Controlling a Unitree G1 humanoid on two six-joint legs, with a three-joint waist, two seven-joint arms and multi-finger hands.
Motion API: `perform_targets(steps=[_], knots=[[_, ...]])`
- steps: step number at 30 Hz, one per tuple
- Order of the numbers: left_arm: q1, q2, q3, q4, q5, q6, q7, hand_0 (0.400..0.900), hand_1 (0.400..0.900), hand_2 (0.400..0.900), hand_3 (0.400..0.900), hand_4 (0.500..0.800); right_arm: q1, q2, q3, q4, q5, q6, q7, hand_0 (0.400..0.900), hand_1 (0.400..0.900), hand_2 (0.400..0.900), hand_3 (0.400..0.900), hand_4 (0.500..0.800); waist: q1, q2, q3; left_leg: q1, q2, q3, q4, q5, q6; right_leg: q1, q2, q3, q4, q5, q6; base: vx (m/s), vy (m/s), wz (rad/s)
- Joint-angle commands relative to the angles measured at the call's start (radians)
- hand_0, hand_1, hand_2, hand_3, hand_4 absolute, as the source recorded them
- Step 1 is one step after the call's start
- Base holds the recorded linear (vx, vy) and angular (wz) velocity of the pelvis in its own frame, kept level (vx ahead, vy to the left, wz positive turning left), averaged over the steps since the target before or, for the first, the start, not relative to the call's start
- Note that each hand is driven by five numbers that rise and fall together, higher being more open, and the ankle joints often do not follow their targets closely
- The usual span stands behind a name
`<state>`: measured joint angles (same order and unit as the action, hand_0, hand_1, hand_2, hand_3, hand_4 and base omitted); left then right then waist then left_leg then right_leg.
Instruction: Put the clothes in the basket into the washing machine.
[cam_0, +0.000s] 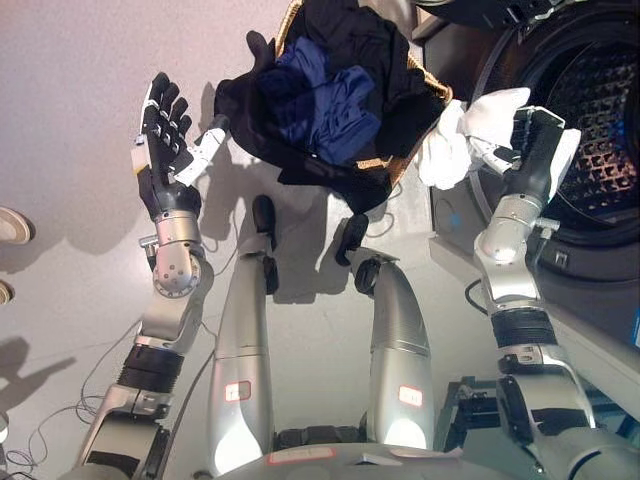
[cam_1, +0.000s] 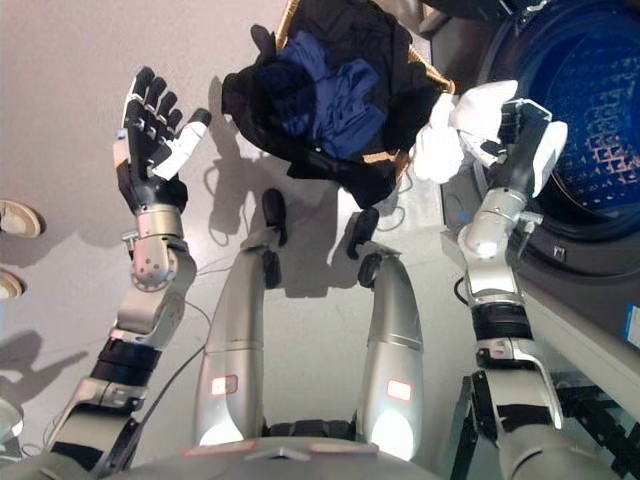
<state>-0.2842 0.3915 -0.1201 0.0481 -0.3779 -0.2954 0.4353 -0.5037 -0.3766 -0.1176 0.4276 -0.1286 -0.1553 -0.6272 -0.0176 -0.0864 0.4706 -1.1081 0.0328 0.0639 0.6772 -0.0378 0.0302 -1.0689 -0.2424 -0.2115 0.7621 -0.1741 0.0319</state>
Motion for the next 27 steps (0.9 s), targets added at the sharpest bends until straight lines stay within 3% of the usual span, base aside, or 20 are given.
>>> perform_targets(steps=[1,3,5,6,7,9,16,27], knots=[[0.056,-0.024,0.007,-0.035,0.064,-0.075,0.003,0.9,0.9,0.9,0.9,0.8,0.02,-0.084,-0.107,0.042,0.057,-0.087,-0.158,0.4,0.4,0.4,0.4,0.5,-0.013,0.063,-0.165,-0.022,0.012,-0.069,-0.022,-0.065,-0.034,-0.071,0.008,0.0,-0.022,0.053,0.079,0.01,-0.004,-0.05],[0.053,-0.021,0.004,-0.037,0.066,-0.076,0.004,0.9,0.9,0.9,0.9,0.8,0.006,-0.095,-0.119,0.069,0.068,-0.09,-0.18,0.4,0.4,0.4,0.4,0.5,-0.013,0.068,-0.174,-0.015,0.012,-0.075,-0.015,-0.096,-0.041,-0.069,0.014,0.011,-0.01,0.025,0.089,0.06,-0.007,-0.04],[0.052,-0.014,-0.005,-0.042,0.065,-0.081,0.005,0.9,0.9,0.9,0.9,0.8,-0.021,-0.125,-0.148,0.136,0.107,-0.091,-0.229,0.4,0.4,0.4,0.4,0.5,-0.009,0.075,-0.175,-0.025,0.012,-0.066,-0.021,-0.069,-0.034,-0.08,0.01,0.007,-0.015,0.05,0.079,0.02,-0.009,-0.04],[0.052,-0.01,-0.011,-0.04,0.064,-0.081,0.008,0.9,0.9,0.9,0.9,0.8,-0.032,-0.137,-0.153,0.164,0.12,-0.091,-0.239,0.4,0.4,0.4,0.4,0.5,-0.009,0.078,-0.183,-0.017,0.01,-0.073,-0.015,-0.097,-0.04,-0.075,0.015,0.017,-0.004,0.023,0.088,0.01,-0.015,-0.03],[0.051,-0.009,-0.017,-0.041,0.06,-0.082,0.005,0.9,0.9,0.9,0.9,0.8,-0.036,-0.155,-0.154,0.198,0.13,-0.087,-0.244,0.4,0.4,0.4,0.4,0.5,-0.006,0.078,-0.177,-0.027,0.01,-0.066,-0.02,-0.066,-0.035,-0.083,0.01,0.01,-0.014,0.052,0.077,0.1,-0.026,-0.03],[0.05,0.0,-0.032,-0.044,0.057,-0.083,-0.001,0.9,0.9,0.9,0.9,0.8,-0.058,-0.194,-0.153,0.277,0.149,-0.069,-0.262,0.4,0.4,0.4,0.4,0.5,-0.003,0.083,-0.186,-0.022,0.009,-0.074,-0.006,-0.102,-0.042,-0.08,0.014,0.019,0.002,0.021,0.087,0.05,-0.015,-0.01],[0.038,0.028,-0.064,-0.058,0.035,-0.092,-0.022,0.9,0.9,0.9,0.9,0.8,-0.207,-0.325,-0.07,0.533,0.242,-0.05,-0.233,0.4,0.4,0.4,0.4,0.5,0.022,0.098,-0.189,-0.048,0.006,-0.066,0.017,-0.106,-0.044,-0.112,0.012,0.024,0.022,0.023,0.085,0.0,0.0,0.0],[0.042,0.088,-0.129,-0.112,-0.003,-0.098,-0.07,0.9,0.9,0.9,0.9,0.8,-0.47,-0.553,0.147,0.879,0.253,0.062,-0.172,0.4,0.4,0.4,0.4,0.5,0.085,0.135,-0.193,-0.103,0.0,-0.053,0.067,-0.11,-0.051,-0.176,-0.007,0.039,0.082,0.015,0.082,0.0,-0.006,0.01]])
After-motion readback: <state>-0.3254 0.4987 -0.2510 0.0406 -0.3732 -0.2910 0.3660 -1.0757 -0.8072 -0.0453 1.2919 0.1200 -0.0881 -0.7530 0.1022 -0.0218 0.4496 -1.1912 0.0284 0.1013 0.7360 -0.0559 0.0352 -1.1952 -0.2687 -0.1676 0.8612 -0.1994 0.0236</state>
